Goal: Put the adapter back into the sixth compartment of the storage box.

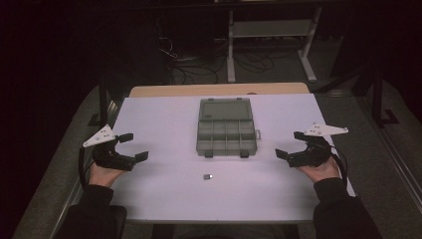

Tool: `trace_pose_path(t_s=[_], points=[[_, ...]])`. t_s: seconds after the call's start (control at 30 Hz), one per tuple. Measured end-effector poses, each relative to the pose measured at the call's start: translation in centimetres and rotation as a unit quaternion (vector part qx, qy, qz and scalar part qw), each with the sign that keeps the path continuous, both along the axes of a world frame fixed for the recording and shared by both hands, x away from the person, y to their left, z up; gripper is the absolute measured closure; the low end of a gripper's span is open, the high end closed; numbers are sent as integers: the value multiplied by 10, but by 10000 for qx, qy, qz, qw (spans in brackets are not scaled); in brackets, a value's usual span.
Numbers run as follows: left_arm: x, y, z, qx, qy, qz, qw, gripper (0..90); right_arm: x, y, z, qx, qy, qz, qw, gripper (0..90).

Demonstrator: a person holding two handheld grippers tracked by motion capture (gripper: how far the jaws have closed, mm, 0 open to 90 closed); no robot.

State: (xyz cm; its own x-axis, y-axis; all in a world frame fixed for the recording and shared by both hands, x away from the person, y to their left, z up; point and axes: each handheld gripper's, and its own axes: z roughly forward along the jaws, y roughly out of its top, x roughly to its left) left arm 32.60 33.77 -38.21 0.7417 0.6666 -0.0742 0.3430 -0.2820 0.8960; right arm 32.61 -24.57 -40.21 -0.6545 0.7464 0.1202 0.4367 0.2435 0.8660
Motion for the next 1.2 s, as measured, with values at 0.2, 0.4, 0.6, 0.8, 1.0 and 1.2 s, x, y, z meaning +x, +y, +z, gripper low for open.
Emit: trace_pose_path(t_s=[0.2,0.4,0.6,0.8,1.0,1.2], points=[[-1,-3,5,124,68,-100,9998,0,0,0,0,-11,-14,25,10000,0],[-2,-8,7,292,135,-220,9992,0,0,-1,0,-71,-24,23,10000,0],[-2,-19,13,506,159,-416,9977,0,0,-1,0,-68,-38,30,10000,0],[0,-28,19,753,224,-600,9951,0,0,-1,0,-69,-27,38,10000,0],[1,-39,28,843,212,-766,9933,0,0,-1,0,-70,-22,53,10000,0],[7,-50,33,956,258,-944,9906,0,0,-1,0,-68,-2,69,10000,0]])
